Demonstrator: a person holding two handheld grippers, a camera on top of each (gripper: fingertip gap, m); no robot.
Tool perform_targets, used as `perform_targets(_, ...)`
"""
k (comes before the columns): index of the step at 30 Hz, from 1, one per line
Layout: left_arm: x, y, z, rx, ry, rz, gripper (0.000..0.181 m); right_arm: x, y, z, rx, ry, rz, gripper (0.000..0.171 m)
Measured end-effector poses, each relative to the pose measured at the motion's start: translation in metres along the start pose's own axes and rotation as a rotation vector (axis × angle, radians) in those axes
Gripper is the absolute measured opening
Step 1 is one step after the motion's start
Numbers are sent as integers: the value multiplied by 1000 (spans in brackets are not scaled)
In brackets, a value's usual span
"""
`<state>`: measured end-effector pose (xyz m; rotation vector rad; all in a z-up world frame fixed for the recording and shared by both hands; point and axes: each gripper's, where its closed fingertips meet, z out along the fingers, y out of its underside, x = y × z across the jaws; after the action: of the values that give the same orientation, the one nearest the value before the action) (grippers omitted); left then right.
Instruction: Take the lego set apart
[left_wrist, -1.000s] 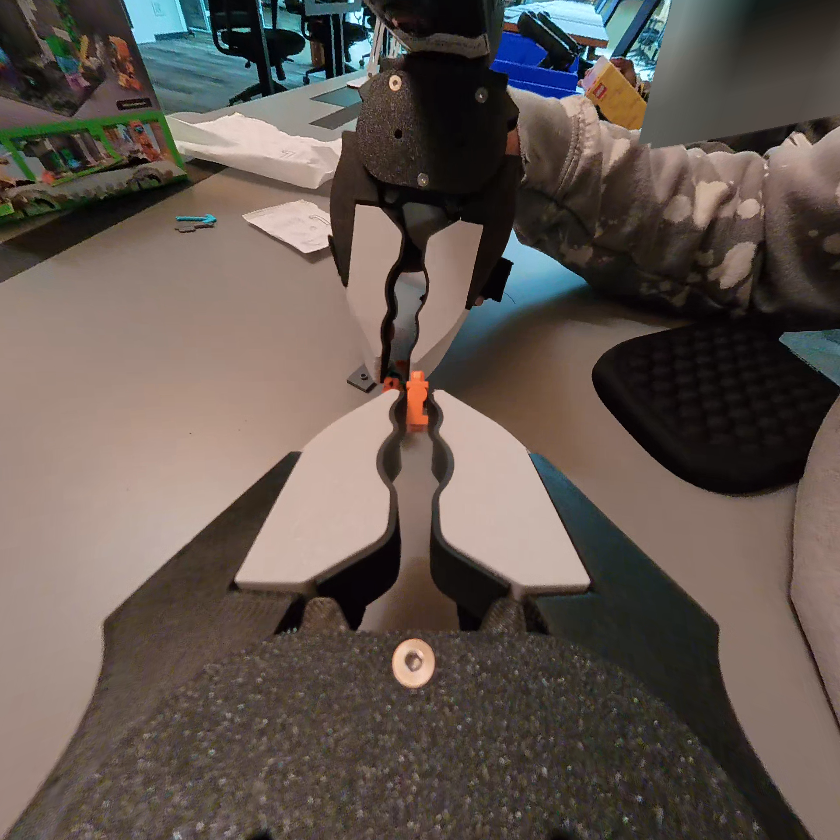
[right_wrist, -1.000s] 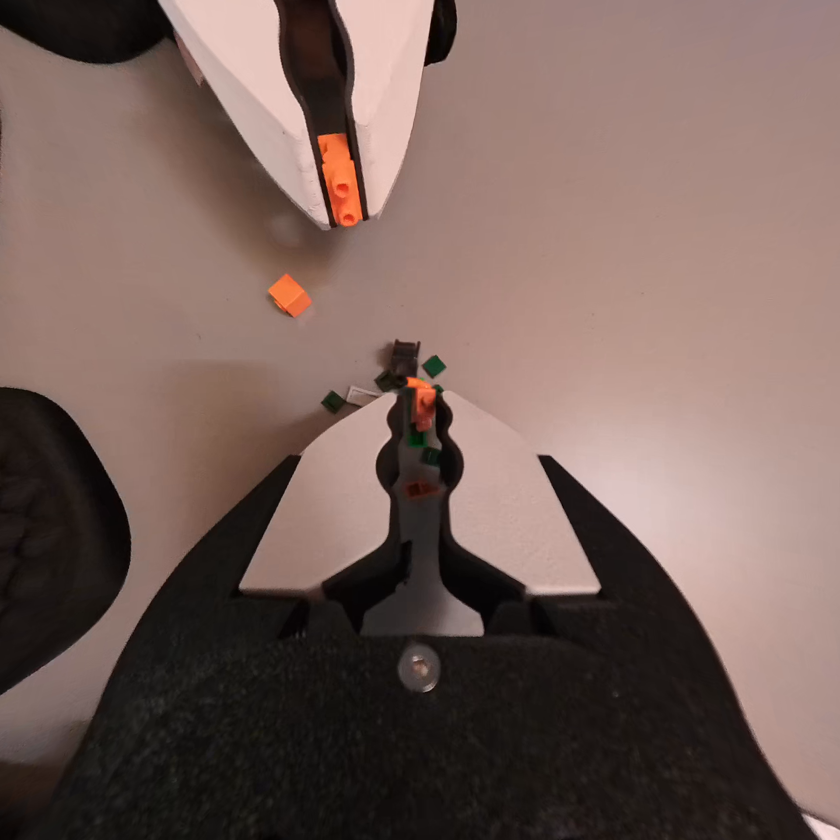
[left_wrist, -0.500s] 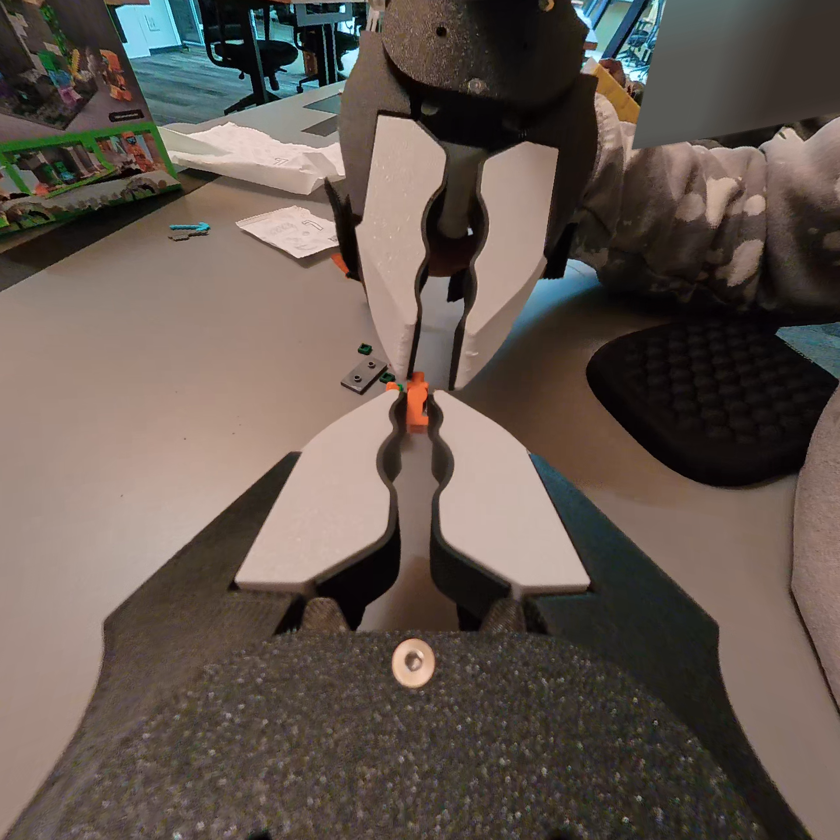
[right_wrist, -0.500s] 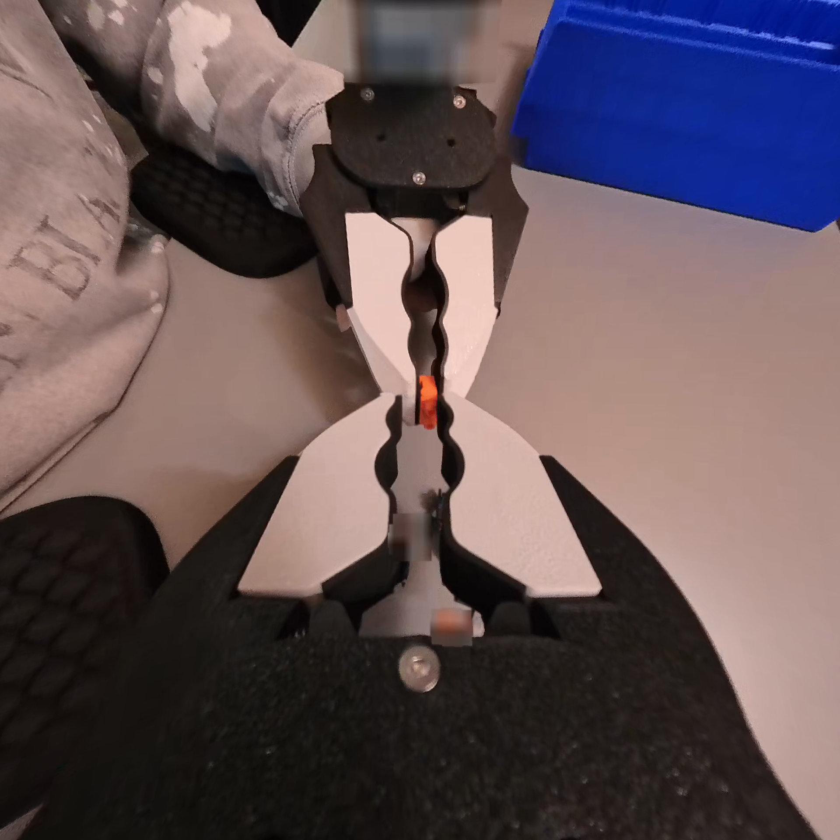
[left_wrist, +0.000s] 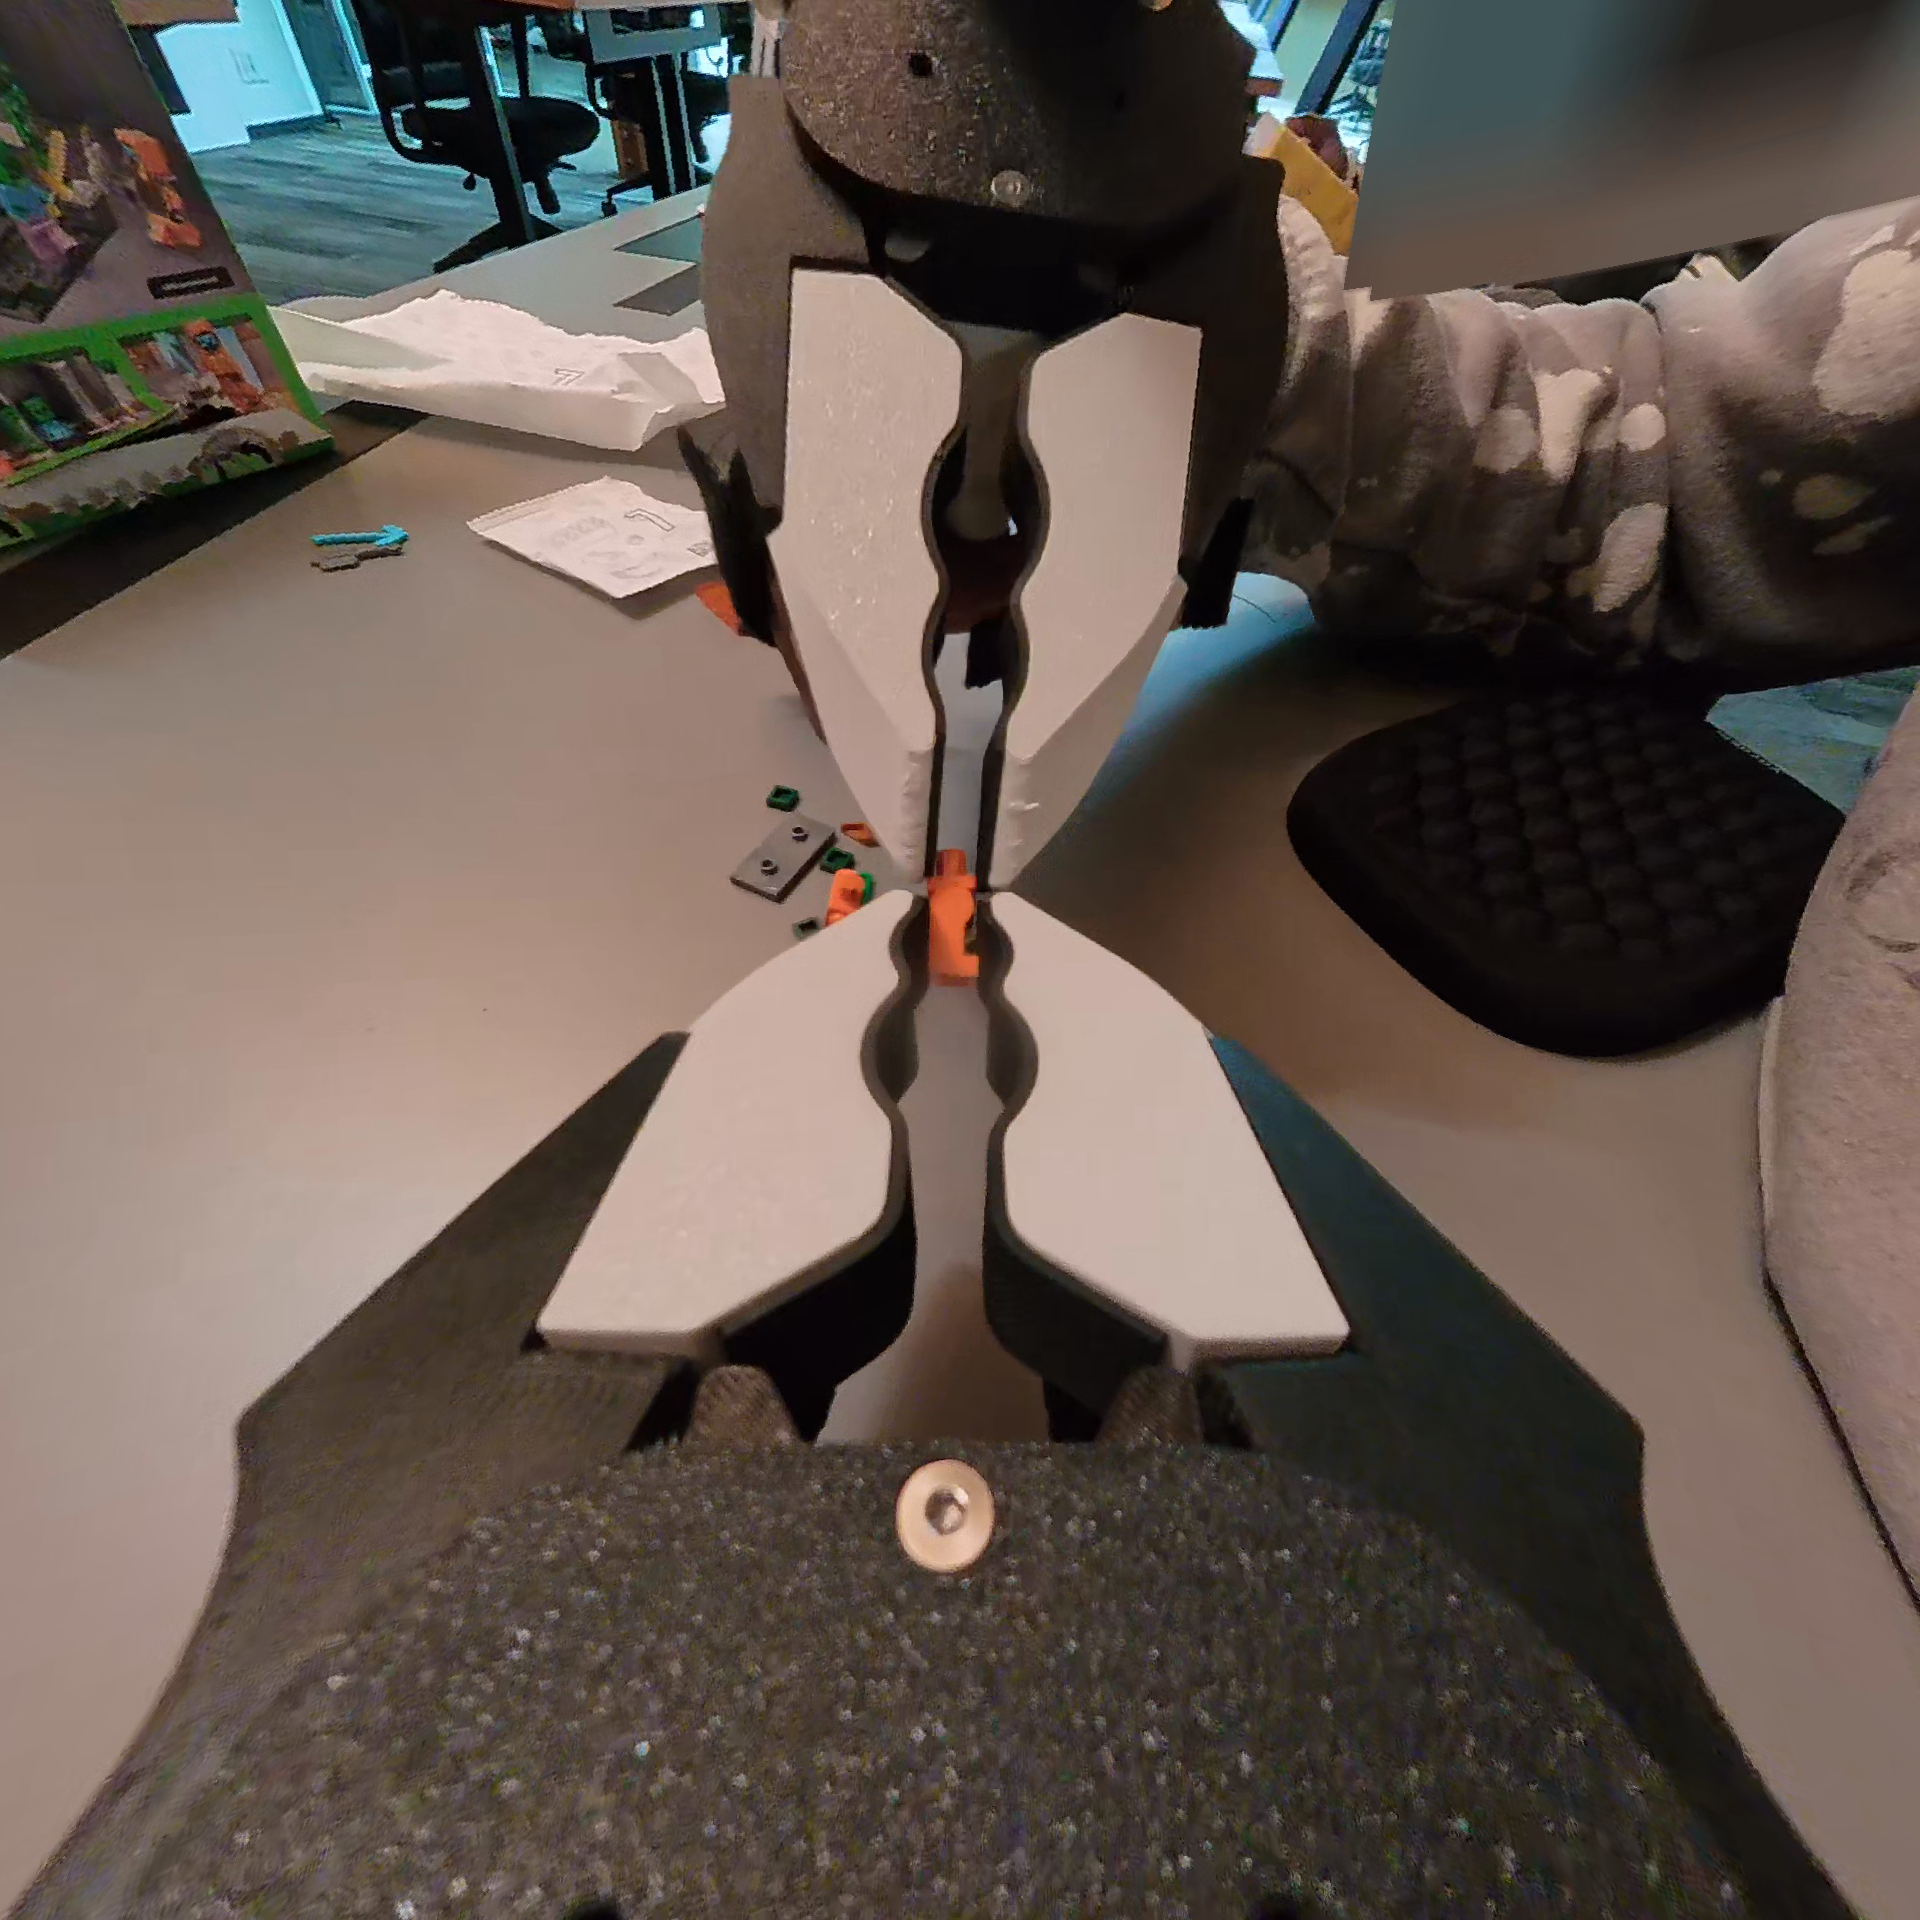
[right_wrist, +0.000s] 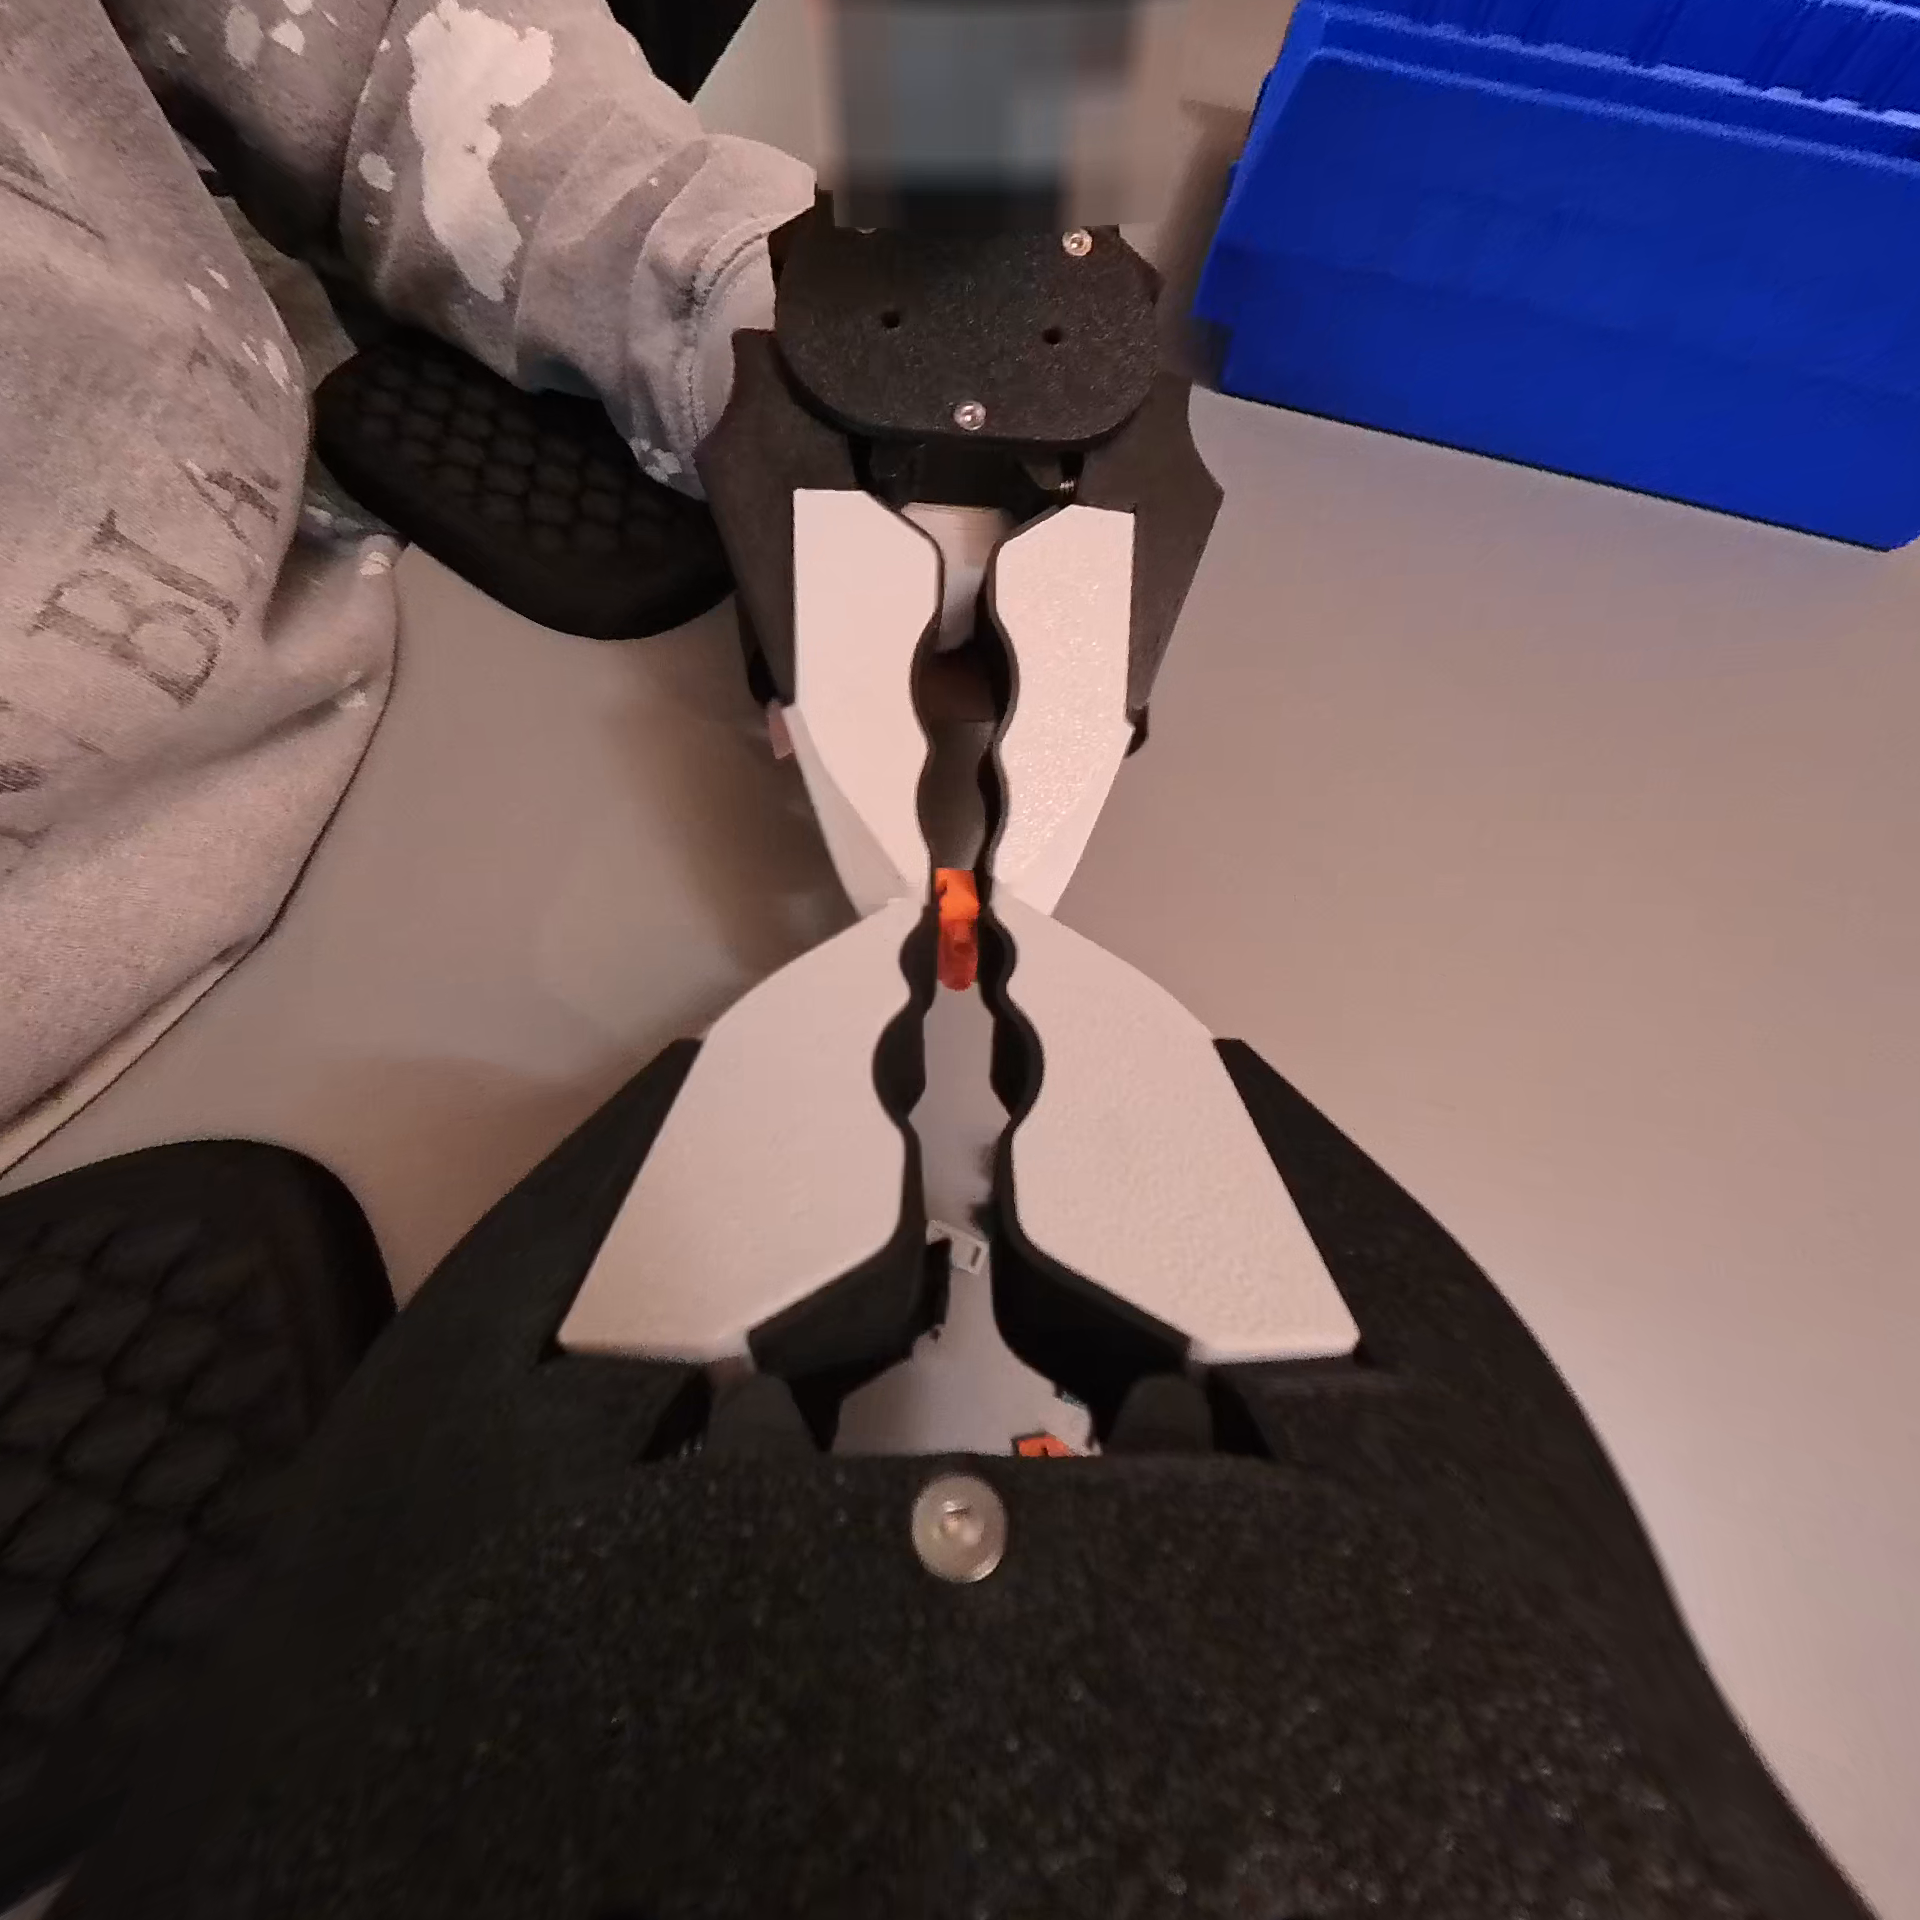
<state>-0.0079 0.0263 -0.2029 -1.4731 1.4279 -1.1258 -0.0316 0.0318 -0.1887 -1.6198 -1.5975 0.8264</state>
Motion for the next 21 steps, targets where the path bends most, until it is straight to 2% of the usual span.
perform_targets(5,7,3,2,-23,9,55,8,-8,-2,1,-18,-27,-29,6)
perform_targets(12,-3,-9,-5,42,-26,10,8,3,-9,-4,35,33,-21,6)
perform_targets(21,-4,-7,-7,42,-31,16,8,3,-9,-9,39,38,-24,0)
